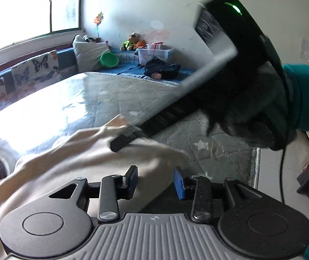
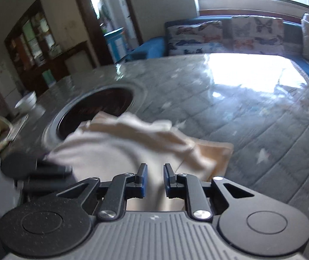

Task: Fold clothes
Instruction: 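Fold the shirt over with the right gripper and release the left gripper, then grasp the folded cream shirt edge with the left gripper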

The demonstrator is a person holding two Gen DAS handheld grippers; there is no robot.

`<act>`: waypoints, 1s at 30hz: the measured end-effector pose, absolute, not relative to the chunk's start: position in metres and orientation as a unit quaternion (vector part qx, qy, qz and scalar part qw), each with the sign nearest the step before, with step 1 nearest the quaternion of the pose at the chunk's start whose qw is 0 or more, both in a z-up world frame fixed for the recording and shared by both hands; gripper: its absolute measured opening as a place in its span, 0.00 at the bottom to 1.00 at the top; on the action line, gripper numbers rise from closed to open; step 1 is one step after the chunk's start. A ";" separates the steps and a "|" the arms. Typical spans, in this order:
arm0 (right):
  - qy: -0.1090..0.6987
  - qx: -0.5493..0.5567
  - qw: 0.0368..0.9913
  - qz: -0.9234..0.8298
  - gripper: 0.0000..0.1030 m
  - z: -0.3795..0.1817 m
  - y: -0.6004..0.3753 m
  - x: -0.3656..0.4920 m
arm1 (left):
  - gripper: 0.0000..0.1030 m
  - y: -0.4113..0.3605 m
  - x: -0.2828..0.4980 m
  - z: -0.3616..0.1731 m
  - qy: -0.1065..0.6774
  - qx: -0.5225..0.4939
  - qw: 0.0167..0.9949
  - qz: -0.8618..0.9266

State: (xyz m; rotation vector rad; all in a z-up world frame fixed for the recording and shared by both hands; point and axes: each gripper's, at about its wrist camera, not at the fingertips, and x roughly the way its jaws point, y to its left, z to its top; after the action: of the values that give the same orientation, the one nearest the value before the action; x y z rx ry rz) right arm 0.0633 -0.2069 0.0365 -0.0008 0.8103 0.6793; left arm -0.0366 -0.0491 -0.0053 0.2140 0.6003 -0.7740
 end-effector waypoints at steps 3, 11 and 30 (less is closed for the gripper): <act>0.394 0.001 0.861 0.321 0.17 0.026 -0.209 0.057 | 0.38 -0.020 -0.042 0.002 0.288 0.087 0.889 -0.346; 0.355 -0.057 0.867 0.346 0.30 0.050 -0.178 0.043 | 0.37 0.089 -0.018 0.023 0.307 -0.014 0.934 -0.180; 0.278 -0.189 0.797 0.501 0.32 0.035 -0.035 0.000 | 0.05 0.130 0.040 -0.002 0.346 -0.055 0.926 -0.139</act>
State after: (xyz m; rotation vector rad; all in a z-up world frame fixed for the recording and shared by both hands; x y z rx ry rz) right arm 0.0000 -0.0351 0.0351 -0.4053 0.5965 1.0763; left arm 0.0404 0.1301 -0.0019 -0.1122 0.7090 -0.2842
